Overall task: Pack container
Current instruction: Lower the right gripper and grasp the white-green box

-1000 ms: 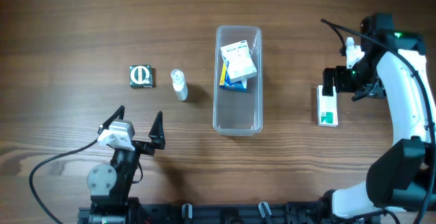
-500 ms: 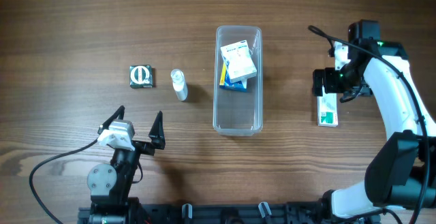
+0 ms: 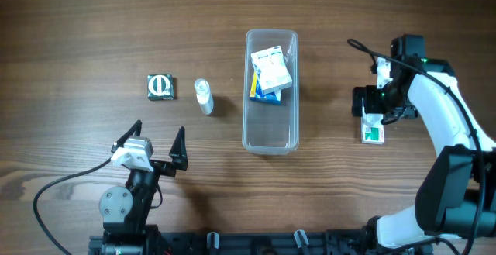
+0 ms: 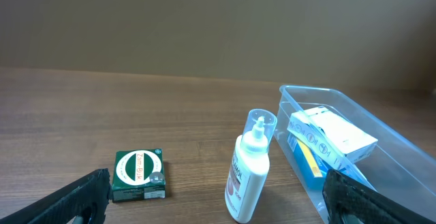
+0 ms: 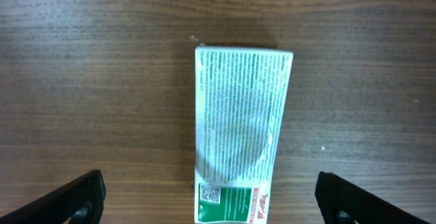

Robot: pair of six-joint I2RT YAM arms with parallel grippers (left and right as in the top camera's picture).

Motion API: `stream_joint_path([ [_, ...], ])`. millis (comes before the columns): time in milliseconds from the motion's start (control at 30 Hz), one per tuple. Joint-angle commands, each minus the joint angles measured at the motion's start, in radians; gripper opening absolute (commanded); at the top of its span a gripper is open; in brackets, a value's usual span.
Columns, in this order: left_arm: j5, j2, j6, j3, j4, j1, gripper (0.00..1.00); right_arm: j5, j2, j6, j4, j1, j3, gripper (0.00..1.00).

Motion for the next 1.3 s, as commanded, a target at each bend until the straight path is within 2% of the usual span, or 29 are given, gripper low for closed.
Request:
stream_joint_path([
  [0,0.013,-0.006,0.019,-0.005,-0.004,0.006,1.00,-0.002,0.008,-0.024,0.047,-0.001,-0.063,1.00],
  [400,0.013,-0.006,0.019,-0.005,-0.004,0.006,1.00,0.003,0.046,-0.057,0.161,-0.001,-0.122,1.00],
  [833,0.013,-0.006,0.019,-0.005,-0.004,0.006,1.00,0.055,0.106,-0.055,0.183,-0.001,-0.124,0.99],
  [1067,0.013,-0.006,0.019,-0.005,-0.004,0.006,1.00,0.039,0.106,-0.056,0.194,-0.001,-0.125,0.80],
  [1267,0.013,-0.006,0.019,-0.005,-0.004,0.006,1.00,0.017,0.106,-0.056,0.208,-0.001,-0.125,0.77],
])
